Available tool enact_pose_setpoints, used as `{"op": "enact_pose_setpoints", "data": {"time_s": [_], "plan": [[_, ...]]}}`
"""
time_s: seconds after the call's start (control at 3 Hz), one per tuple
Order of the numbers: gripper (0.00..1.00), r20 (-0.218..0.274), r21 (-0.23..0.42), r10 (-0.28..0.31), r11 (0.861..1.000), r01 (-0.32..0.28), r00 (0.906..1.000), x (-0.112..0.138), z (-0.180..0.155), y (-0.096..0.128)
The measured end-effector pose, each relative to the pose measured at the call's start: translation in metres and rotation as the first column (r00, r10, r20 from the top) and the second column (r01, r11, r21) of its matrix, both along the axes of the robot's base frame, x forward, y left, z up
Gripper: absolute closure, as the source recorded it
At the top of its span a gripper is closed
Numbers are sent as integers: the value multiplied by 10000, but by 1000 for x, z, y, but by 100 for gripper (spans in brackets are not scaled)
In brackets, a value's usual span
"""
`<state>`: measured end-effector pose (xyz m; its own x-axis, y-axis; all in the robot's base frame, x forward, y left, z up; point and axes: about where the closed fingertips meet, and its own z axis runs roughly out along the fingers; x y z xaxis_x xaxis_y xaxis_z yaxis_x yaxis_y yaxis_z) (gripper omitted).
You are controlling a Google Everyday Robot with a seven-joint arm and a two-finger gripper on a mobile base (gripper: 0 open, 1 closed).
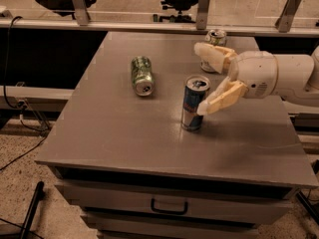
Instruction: Knock redbull can over
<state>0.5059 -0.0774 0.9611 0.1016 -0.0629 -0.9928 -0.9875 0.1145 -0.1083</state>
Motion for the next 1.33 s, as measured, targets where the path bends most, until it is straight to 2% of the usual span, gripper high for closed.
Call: {"op": "enact_pose_setpoints", "data": {"time_s": [0.33, 0.67, 1.0, 1.33], "plan": [[0, 0, 0, 0, 10000, 0, 10000, 0, 0, 0], [0, -224, -135, 59, 9999, -62, 9997, -7, -6, 0], [0, -529, -695, -105, 9976, 68, 9985, -21, -25, -7], [0, -529, -695, -105, 9976, 68, 9985, -21, -25, -7]]}}
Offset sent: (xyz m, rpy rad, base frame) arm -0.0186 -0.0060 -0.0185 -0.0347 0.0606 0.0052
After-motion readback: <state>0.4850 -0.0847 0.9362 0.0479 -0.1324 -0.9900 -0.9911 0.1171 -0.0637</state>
